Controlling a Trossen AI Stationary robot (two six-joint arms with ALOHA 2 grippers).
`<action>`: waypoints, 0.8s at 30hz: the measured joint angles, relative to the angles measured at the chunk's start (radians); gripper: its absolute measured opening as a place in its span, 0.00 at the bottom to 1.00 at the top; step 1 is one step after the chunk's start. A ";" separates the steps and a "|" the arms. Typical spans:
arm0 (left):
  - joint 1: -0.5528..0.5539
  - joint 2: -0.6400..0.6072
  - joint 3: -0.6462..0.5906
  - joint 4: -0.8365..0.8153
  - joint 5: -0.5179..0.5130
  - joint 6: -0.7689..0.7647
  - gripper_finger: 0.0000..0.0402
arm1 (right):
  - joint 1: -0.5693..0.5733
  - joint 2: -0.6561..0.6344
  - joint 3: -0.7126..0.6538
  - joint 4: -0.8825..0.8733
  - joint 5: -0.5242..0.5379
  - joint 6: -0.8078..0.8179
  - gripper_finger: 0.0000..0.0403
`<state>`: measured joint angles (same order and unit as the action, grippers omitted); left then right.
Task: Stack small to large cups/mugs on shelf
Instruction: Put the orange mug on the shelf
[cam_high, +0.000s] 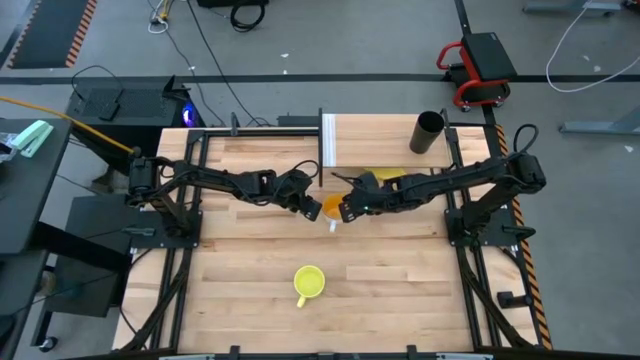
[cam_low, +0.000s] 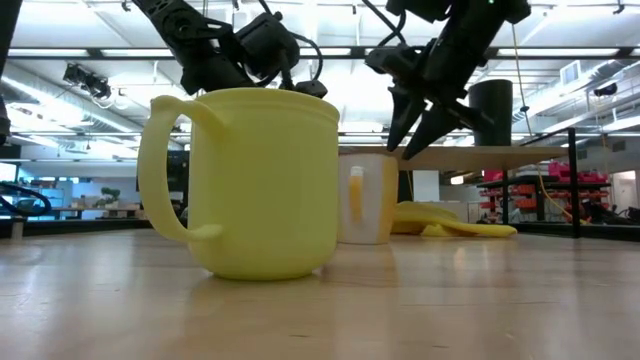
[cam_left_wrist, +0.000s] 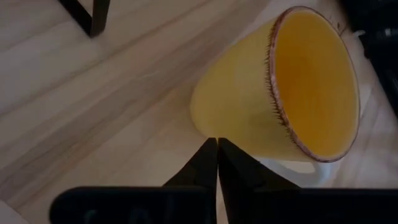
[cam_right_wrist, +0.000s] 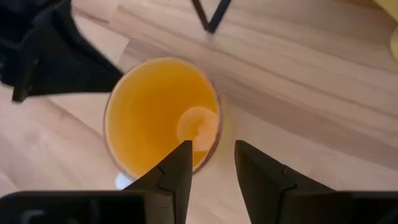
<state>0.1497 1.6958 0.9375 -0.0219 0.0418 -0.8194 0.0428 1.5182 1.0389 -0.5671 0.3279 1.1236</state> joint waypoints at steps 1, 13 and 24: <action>0.000 0.000 0.000 0.001 0.000 0.004 0.04 | -0.004 0.002 0.000 0.002 0.000 0.000 0.31; 0.021 0.000 0.000 -0.022 0.000 0.018 0.07 | -0.030 0.006 0.000 0.018 -0.007 0.004 0.30; 0.027 0.000 0.000 -0.029 0.001 0.021 0.05 | -0.036 0.006 -0.026 0.028 -0.016 0.000 0.30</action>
<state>0.1768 1.6955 0.9375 -0.0509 0.0425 -0.7982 0.0067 1.5238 1.0130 -0.5389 0.3120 1.1233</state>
